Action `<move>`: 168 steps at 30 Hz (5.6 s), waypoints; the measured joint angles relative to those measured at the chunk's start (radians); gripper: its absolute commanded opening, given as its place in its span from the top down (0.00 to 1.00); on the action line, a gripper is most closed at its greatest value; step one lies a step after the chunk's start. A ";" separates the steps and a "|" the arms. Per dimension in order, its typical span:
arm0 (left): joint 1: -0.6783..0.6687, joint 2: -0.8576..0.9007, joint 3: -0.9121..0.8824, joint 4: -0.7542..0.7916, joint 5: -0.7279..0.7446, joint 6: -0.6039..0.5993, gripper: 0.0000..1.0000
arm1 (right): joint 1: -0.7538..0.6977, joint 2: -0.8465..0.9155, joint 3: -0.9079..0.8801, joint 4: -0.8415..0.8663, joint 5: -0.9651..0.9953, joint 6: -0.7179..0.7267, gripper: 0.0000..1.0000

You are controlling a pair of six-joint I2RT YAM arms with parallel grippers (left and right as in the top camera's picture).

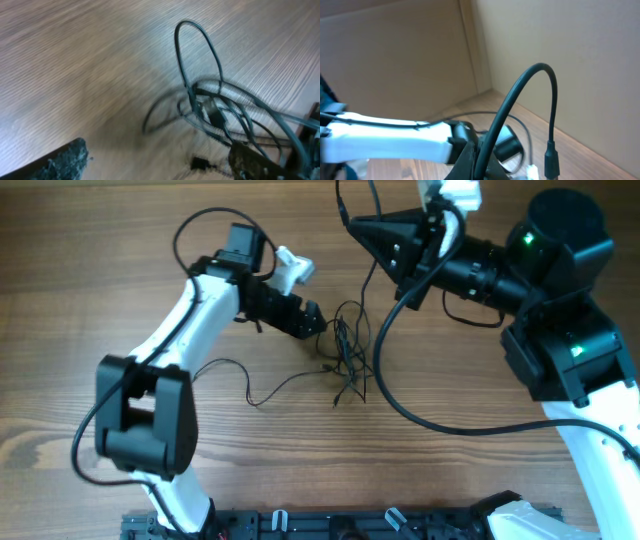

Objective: Untangle cables

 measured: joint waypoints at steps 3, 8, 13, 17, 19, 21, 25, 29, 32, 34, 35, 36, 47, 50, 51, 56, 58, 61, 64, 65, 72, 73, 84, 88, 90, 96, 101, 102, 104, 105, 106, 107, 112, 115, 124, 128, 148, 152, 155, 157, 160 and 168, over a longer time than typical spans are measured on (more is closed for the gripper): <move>-0.030 0.046 0.000 0.067 0.032 0.019 0.11 | -0.035 0.000 0.000 -0.001 -0.051 0.017 0.96; -0.074 0.089 -0.001 0.170 0.083 0.026 0.39 | -0.071 0.000 0.000 0.007 -0.125 0.030 0.96; -0.113 0.123 -0.001 0.229 0.101 0.001 0.42 | -0.074 0.000 0.000 0.045 -0.184 0.037 0.96; -0.123 0.153 -0.001 0.237 0.104 -0.020 0.15 | -0.074 0.000 0.000 0.082 -0.219 0.042 0.96; -0.123 0.170 -0.001 0.237 0.109 -0.033 0.07 | -0.074 0.000 0.000 0.090 -0.226 0.044 0.96; -0.126 0.188 -0.001 0.236 0.130 -0.035 0.02 | -0.074 0.000 0.000 0.090 -0.229 0.044 0.96; -0.131 0.191 -0.001 0.241 0.196 -0.035 0.00 | -0.074 0.000 0.000 0.093 -0.233 0.044 0.96; -0.133 0.191 -0.001 0.240 0.317 -0.004 0.00 | -0.074 0.000 0.000 0.094 -0.237 0.044 0.96; -0.133 0.191 -0.001 0.240 0.392 0.016 0.00 | -0.074 0.000 0.000 0.094 -0.238 0.044 0.96; -0.133 0.191 -0.001 0.233 0.422 0.030 0.00 | -0.074 0.000 0.000 0.094 -0.238 0.044 0.96; -0.133 0.191 -0.001 0.226 0.434 0.037 0.00 | -0.074 0.000 0.000 0.093 -0.238 0.044 0.96; -0.133 0.191 -0.001 0.220 0.441 0.040 0.00 | -0.074 0.000 0.000 0.094 -0.238 0.044 0.96; -0.143 0.191 -0.001 0.143 0.386 0.055 0.01 | -0.074 0.000 0.000 0.094 -0.238 0.044 0.96; -0.171 0.191 -0.003 0.226 0.370 0.037 0.28 | -0.074 0.000 0.000 0.094 -0.238 0.044 0.96; -0.179 0.191 -0.004 0.252 0.364 0.016 0.46 | -0.074 0.000 0.000 0.094 -0.241 0.044 0.96; -0.215 0.191 -0.006 0.380 0.241 -0.121 0.96 | -0.077 0.000 0.000 0.093 -0.254 0.044 0.96; -0.225 0.191 -0.006 0.392 0.166 -0.180 0.96 | -0.078 0.000 0.000 0.090 -0.262 0.044 0.96; -0.225 0.191 -0.006 0.386 0.060 -0.255 0.96 | -0.078 0.000 0.000 0.076 -0.267 0.044 0.96; -0.203 0.191 -0.006 0.352 -0.048 -0.336 0.96 | -0.078 0.000 0.000 0.060 -0.269 0.044 0.96; -0.187 0.191 -0.006 0.331 -0.080 -0.359 0.96 | -0.078 0.000 0.000 0.059 -0.271 0.043 0.96; 0.002 0.191 -0.006 0.194 -0.182 -0.425 0.96 | -0.092 0.000 0.000 0.058 -0.270 0.040 0.96; 0.041 0.191 -0.006 0.172 -0.190 -0.428 0.96 | -0.101 0.000 0.000 0.051 -0.270 0.040 0.96; 0.385 0.191 -0.006 0.087 -0.142 -0.500 0.96 | -0.229 0.000 0.000 -0.051 -0.214 0.040 0.96; 0.484 0.191 -0.006 0.090 -0.096 -0.512 0.96 | -0.260 0.000 0.000 -0.137 -0.127 0.039 0.96; 0.517 0.191 -0.006 0.089 -0.081 -0.515 0.96 | -0.268 0.000 0.000 -0.176 -0.067 0.039 0.96; 0.538 0.191 -0.006 0.086 -0.066 -0.518 0.96 | -0.269 0.000 0.000 -0.215 0.082 0.039 0.96; 0.538 0.191 -0.006 0.089 -0.057 -0.518 0.96 | -0.269 0.000 0.000 -0.230 0.169 0.039 0.96; 0.538 0.191 -0.006 0.089 -0.057 -0.518 0.96 | -0.269 0.000 0.000 -0.232 0.179 0.039 0.96; 0.538 0.191 -0.006 0.089 -0.057 -0.518 0.96 | -0.269 0.000 0.000 -0.235 0.196 0.039 0.96; 0.538 0.191 -0.006 0.090 -0.057 -0.518 0.96 | -0.269 0.000 0.000 -0.238 0.203 0.039 0.96; 0.538 0.191 -0.006 0.089 -0.057 -0.518 0.96 | -0.269 0.000 0.000 -0.240 0.207 0.039 0.96; 0.538 0.191 -0.006 0.089 -0.057 -0.518 0.96 | -0.269 0.000 0.000 -0.241 0.211 0.039 0.96; 0.538 0.191 -0.006 0.089 -0.057 -0.518 0.96 | -0.269 0.000 0.000 -0.256 0.263 0.039 0.96; 0.538 0.191 -0.006 0.089 -0.057 -0.518 0.96 | -0.269 0.000 0.000 -0.281 0.320 0.037 0.96; 0.538 0.191 -0.006 0.089 -0.056 -0.518 0.96 | -0.270 0.000 0.000 -0.359 0.473 0.017 0.96; 0.538 0.191 -0.006 0.089 -0.057 -0.518 0.96 | -0.270 0.000 0.000 -0.362 0.493 0.013 0.96; 0.538 0.191 -0.006 0.089 -0.048 -0.518 0.96 | -0.270 0.029 0.000 -0.471 0.939 0.006 0.96; 0.536 0.191 -0.006 0.077 -0.036 -0.518 0.96 | -0.270 0.029 0.000 -0.471 1.094 0.005 0.96; 0.535 0.191 -0.006 0.074 0.018 -0.489 0.94 | -0.282 0.029 0.000 -0.467 1.159 -0.002 0.96; 0.539 0.191 -0.006 0.074 0.102 -0.459 0.96 | -0.308 0.029 0.000 -0.466 1.178 -0.010 0.96; 0.554 0.188 -0.006 0.078 0.253 -0.414 0.96 | -0.367 0.029 0.000 -0.466 1.198 -0.013 0.96; 0.630 0.083 -0.006 0.119 0.604 -0.366 0.96 | -0.537 0.029 0.000 -0.465 1.086 -0.013 0.96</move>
